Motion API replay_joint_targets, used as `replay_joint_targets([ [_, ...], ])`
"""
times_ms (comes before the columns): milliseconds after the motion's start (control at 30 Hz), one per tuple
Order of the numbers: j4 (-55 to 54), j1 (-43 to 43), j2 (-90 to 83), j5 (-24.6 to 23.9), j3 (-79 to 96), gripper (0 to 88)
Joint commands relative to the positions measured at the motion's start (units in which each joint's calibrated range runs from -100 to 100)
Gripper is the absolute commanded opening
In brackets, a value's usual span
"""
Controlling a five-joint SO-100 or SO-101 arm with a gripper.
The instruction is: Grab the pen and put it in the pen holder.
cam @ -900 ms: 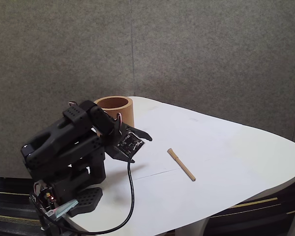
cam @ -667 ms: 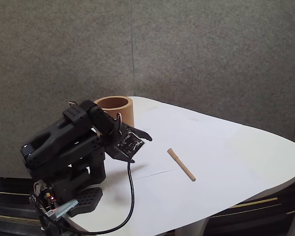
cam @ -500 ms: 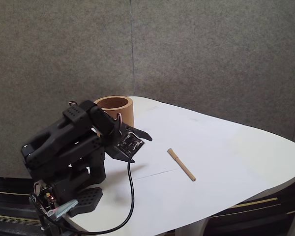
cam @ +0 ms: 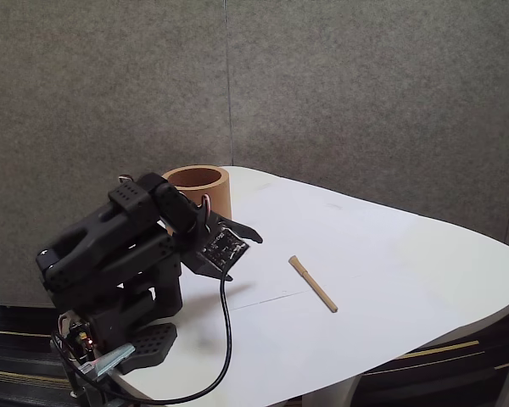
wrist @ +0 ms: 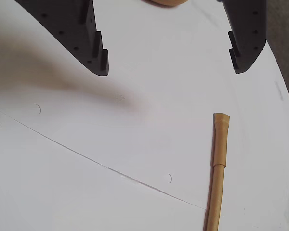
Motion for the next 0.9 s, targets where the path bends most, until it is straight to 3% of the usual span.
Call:
replay_joint_targets([
  [0, 1.53, 0.31, -0.04, 0.13, 0.09, 36.2],
  [867, 1.53, 0.09, -0.04, 0.13, 0.09, 36.2],
])
